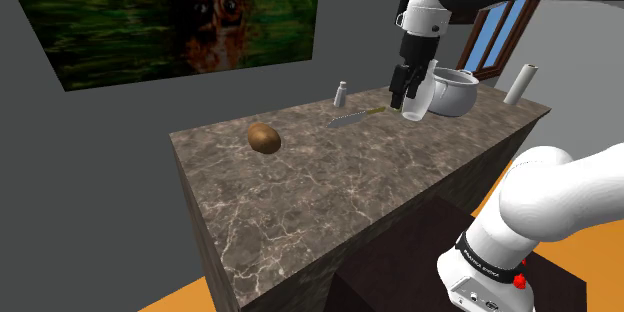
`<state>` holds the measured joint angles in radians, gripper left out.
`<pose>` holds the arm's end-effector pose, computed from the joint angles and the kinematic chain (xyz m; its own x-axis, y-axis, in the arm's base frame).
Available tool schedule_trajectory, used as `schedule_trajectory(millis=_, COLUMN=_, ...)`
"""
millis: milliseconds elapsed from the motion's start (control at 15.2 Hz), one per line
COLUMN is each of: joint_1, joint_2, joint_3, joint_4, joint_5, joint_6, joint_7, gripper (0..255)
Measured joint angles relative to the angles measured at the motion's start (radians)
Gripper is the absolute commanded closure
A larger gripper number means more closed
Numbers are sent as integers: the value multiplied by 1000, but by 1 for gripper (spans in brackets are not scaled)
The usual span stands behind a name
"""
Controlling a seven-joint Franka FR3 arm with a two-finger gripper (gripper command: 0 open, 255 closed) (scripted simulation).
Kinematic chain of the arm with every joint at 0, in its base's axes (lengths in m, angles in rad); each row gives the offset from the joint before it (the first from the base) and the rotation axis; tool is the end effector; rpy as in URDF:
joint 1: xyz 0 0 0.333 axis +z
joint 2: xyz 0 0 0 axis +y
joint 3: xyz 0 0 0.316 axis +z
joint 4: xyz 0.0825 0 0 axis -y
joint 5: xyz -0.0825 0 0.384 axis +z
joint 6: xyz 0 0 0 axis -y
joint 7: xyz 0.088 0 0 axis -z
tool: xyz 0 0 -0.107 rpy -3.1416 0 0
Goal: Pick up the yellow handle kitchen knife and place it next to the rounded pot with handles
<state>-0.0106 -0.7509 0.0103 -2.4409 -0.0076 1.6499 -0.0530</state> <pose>0.3194 -0.0002 0.5461 0.9979 0.0502 -0.0408 0.0508 -0.9986 0.0124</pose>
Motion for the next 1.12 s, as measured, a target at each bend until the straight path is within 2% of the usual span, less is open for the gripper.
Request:
schedule_trajectory(millis=198, joint_1=5, joint_2=6, joint_3=-33, joint_4=-11, joint_5=-23, joint_6=20, joint_7=-68, gripper=0)
schedule_trajectory(millis=594, joint_1=28, joint_2=83, joint_3=-197, joint_4=-47, joint_5=-126, joint_6=152, joint_7=-410, gripper=0)
schedule_trajectory(millis=858, joint_1=52, joint_2=181, joint_3=-313, joint_4=-34, joint_5=-176, joint_6=254, joint_7=-650, gripper=0)
schedule_trajectory(millis=1122, joint_1=98, joint_2=326, joint_3=-416, joint_4=42, joint_5=-179, joint_6=339, joint_7=-892, gripper=0)
